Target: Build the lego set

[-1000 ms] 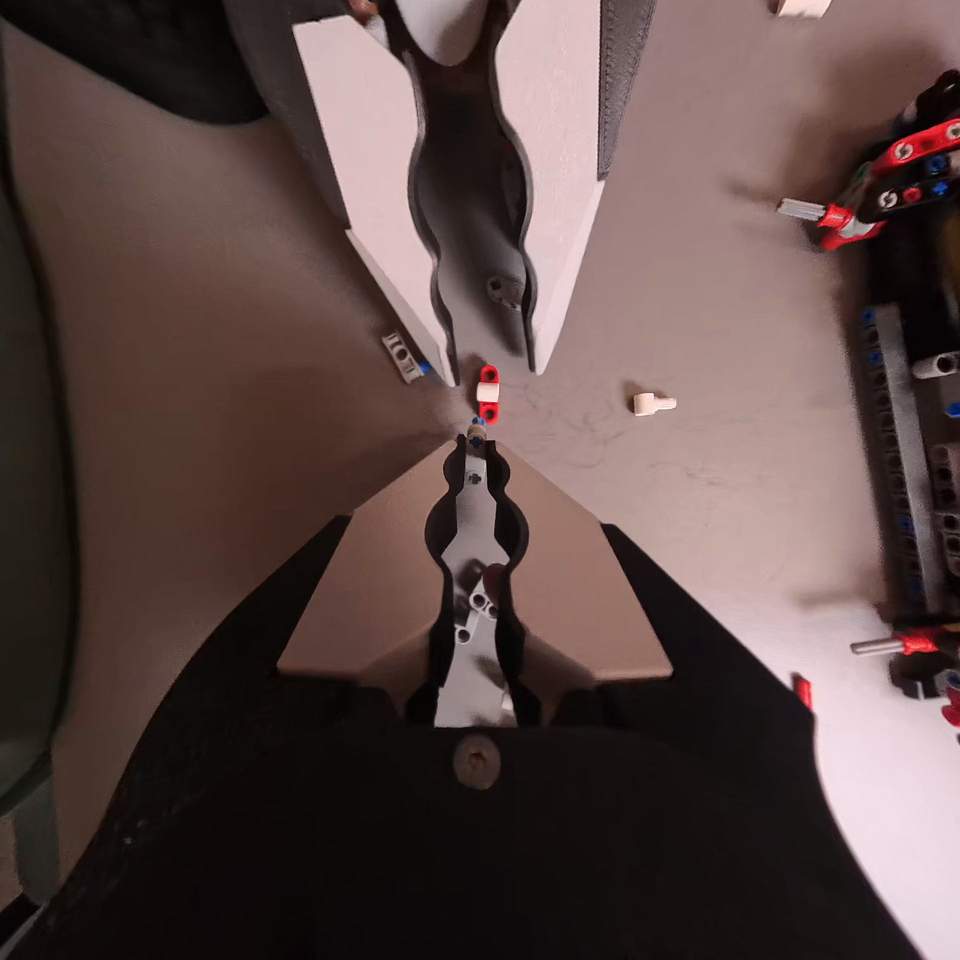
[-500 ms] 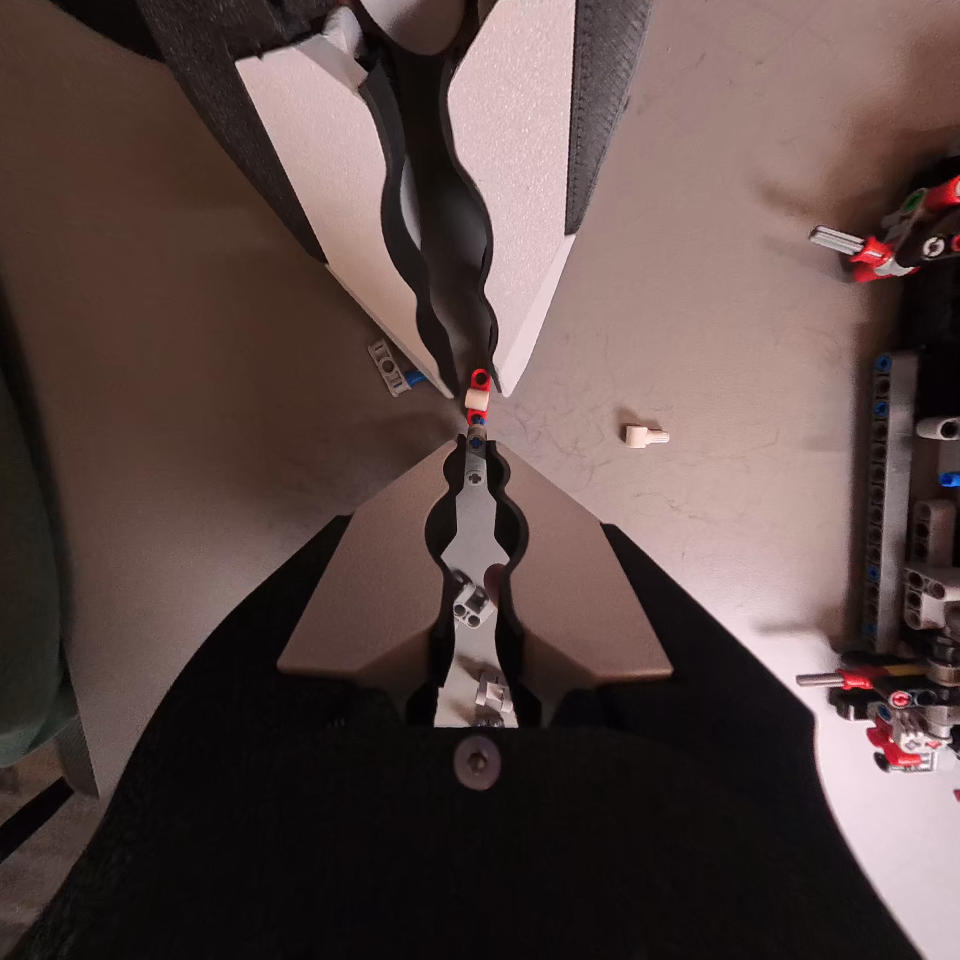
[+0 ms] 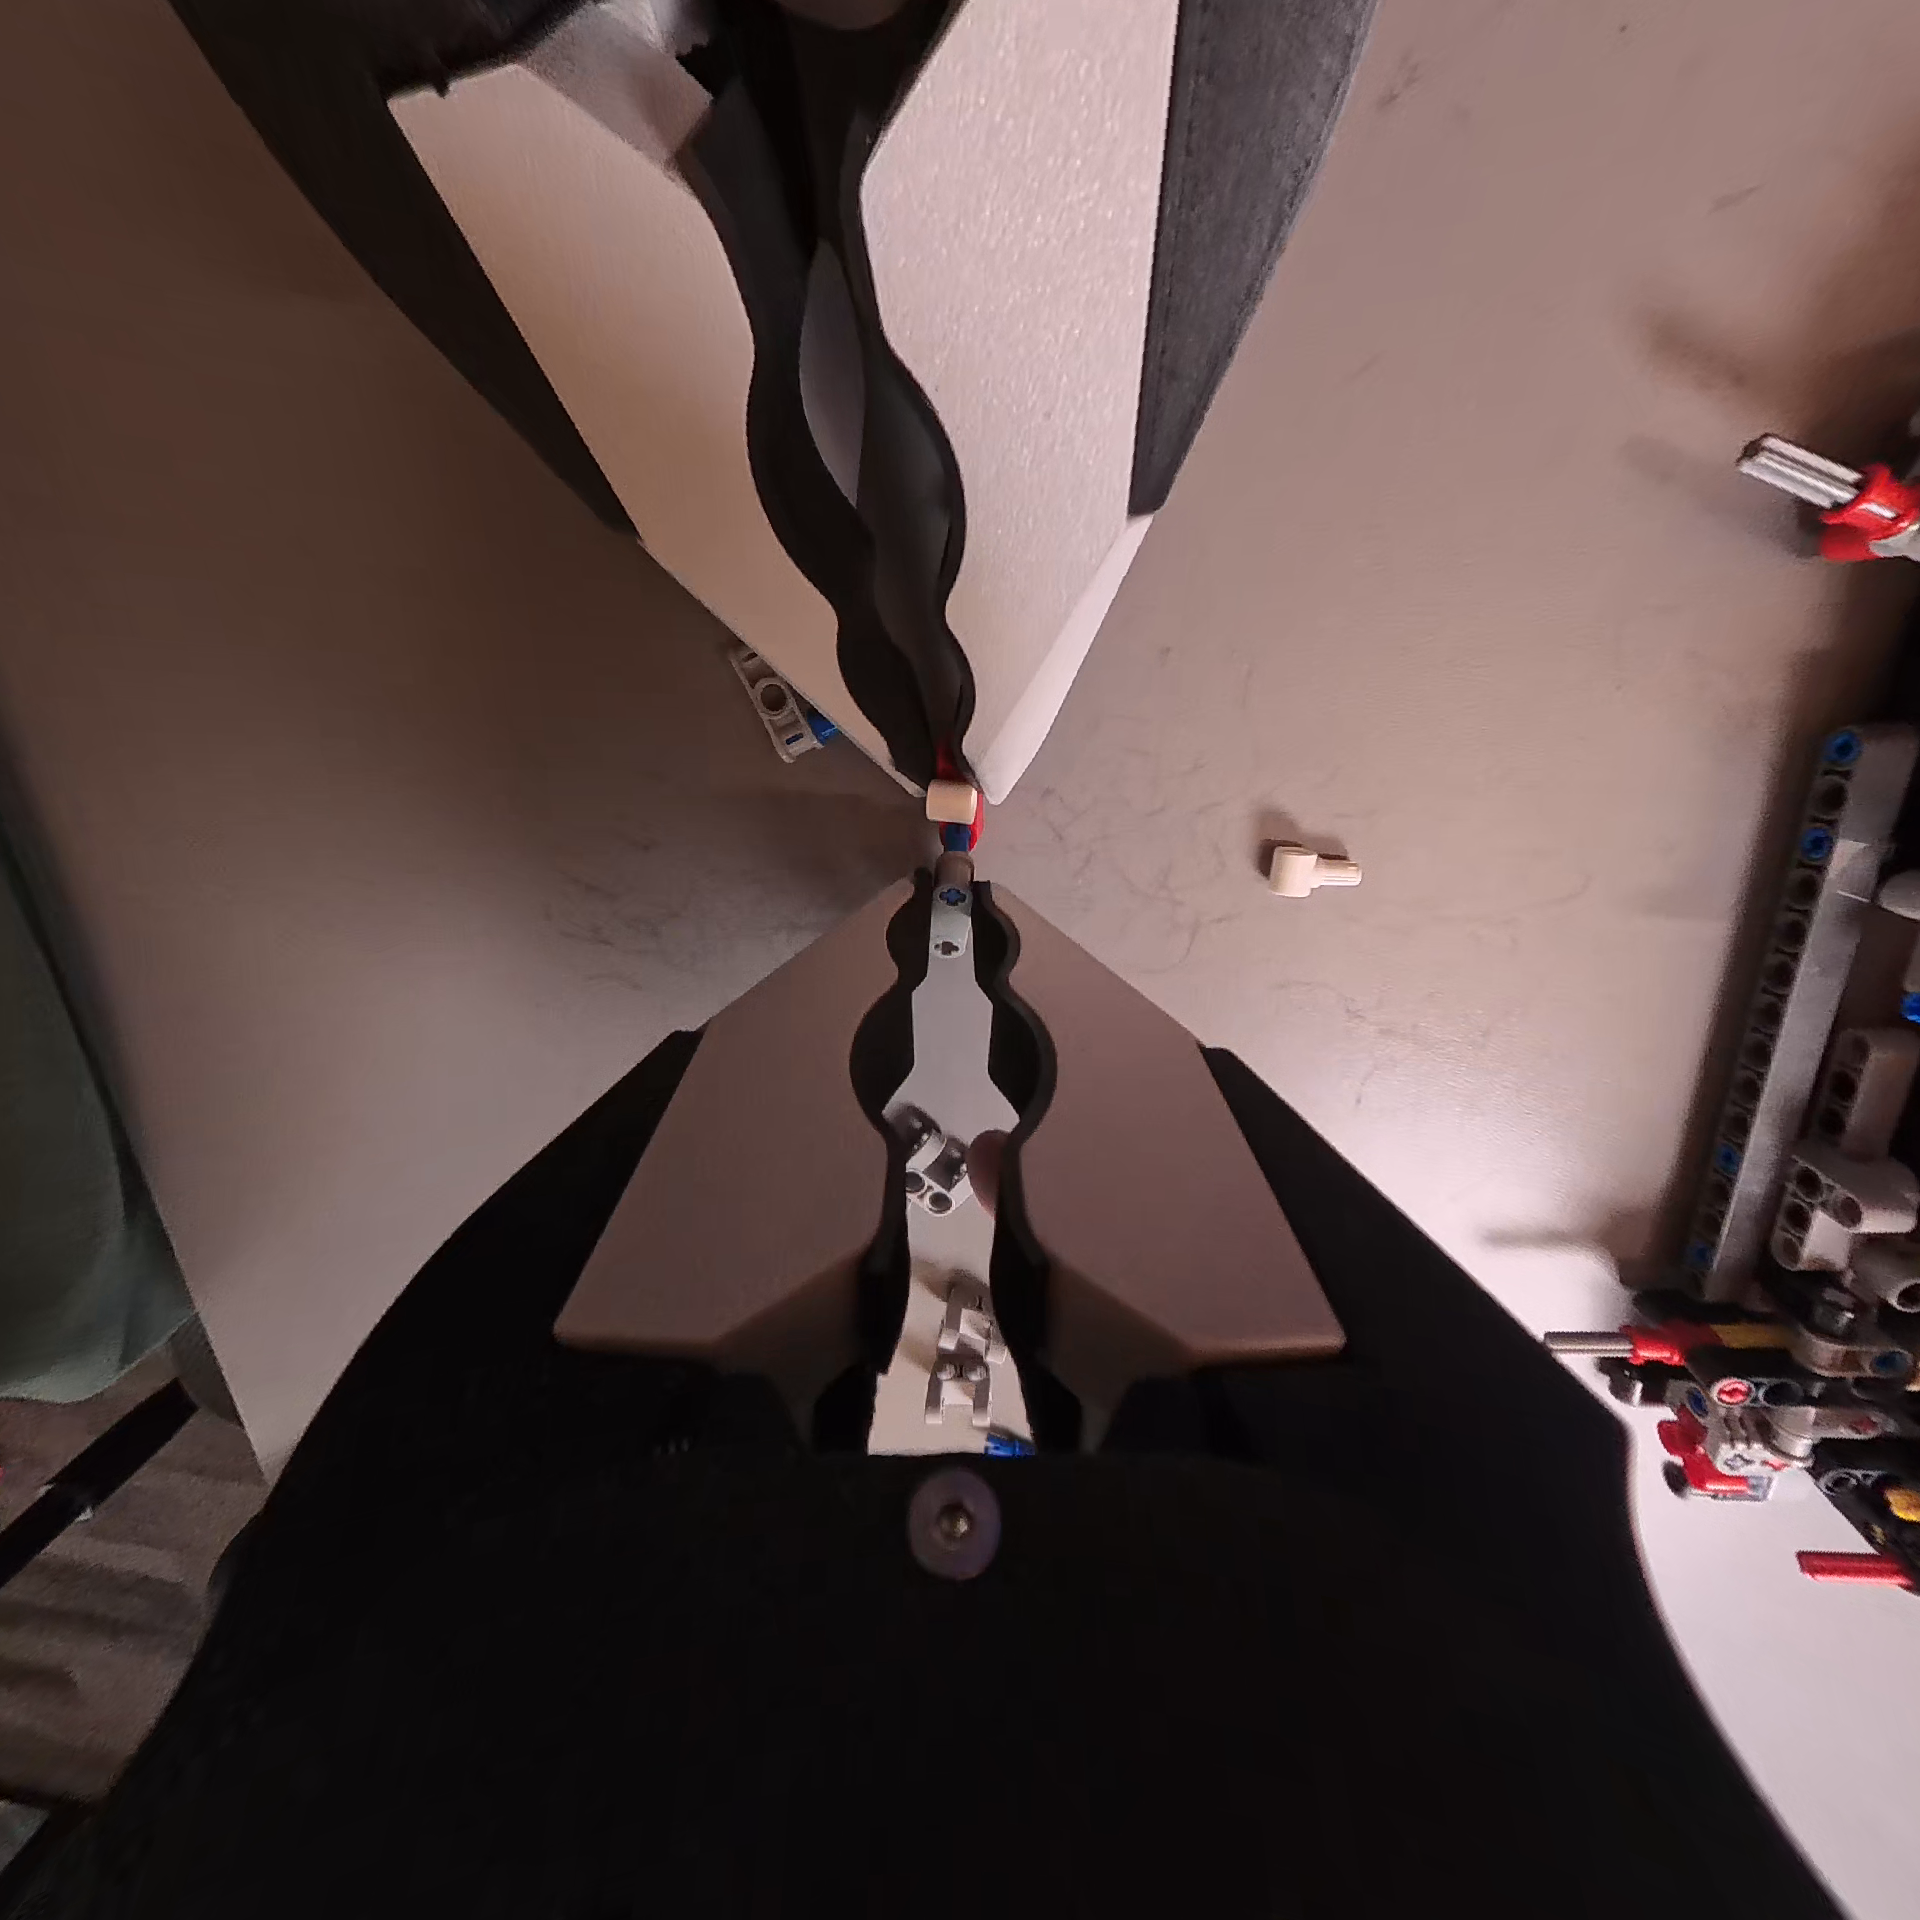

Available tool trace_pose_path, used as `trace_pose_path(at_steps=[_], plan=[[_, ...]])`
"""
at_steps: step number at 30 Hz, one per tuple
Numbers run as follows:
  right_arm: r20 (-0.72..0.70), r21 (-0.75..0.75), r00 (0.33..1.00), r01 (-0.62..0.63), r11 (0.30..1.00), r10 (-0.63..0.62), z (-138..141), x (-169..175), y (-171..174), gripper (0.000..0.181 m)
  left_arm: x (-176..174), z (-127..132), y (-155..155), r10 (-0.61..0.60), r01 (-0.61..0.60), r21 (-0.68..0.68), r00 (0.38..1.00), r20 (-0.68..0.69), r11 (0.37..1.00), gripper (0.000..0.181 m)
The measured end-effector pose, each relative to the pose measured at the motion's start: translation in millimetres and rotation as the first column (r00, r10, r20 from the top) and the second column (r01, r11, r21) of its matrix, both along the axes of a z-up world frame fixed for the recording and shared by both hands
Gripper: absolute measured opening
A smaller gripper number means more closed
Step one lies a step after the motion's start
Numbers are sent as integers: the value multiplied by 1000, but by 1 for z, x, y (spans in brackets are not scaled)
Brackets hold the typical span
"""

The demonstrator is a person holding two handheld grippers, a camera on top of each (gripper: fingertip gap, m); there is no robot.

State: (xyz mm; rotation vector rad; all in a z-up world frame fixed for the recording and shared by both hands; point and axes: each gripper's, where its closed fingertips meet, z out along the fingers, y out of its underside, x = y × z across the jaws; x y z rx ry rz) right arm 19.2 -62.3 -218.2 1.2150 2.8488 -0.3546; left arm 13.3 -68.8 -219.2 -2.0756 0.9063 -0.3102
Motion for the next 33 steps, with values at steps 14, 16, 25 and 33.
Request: trace_pose_path(at_steps=[14,16,25,33], plan=[[-35,-70,999,26,997,-29,3,-2,-5,6,1,9,-2,11,-12,27,998,64,1000,14],[-71,-106,997,31,994,-39,6,-3,-7,5,2,10,-1,12,-14,33,998,64,999,14],[-307,-235,951,-25,972,-49,25,-11,-14,10,3,20,3,21,-29,75,994,108,997,2],[-595,-550,737,-83,831,-320,75,-10,-11,16,3,65,5,-8,-66,202,938,345,977,2]])
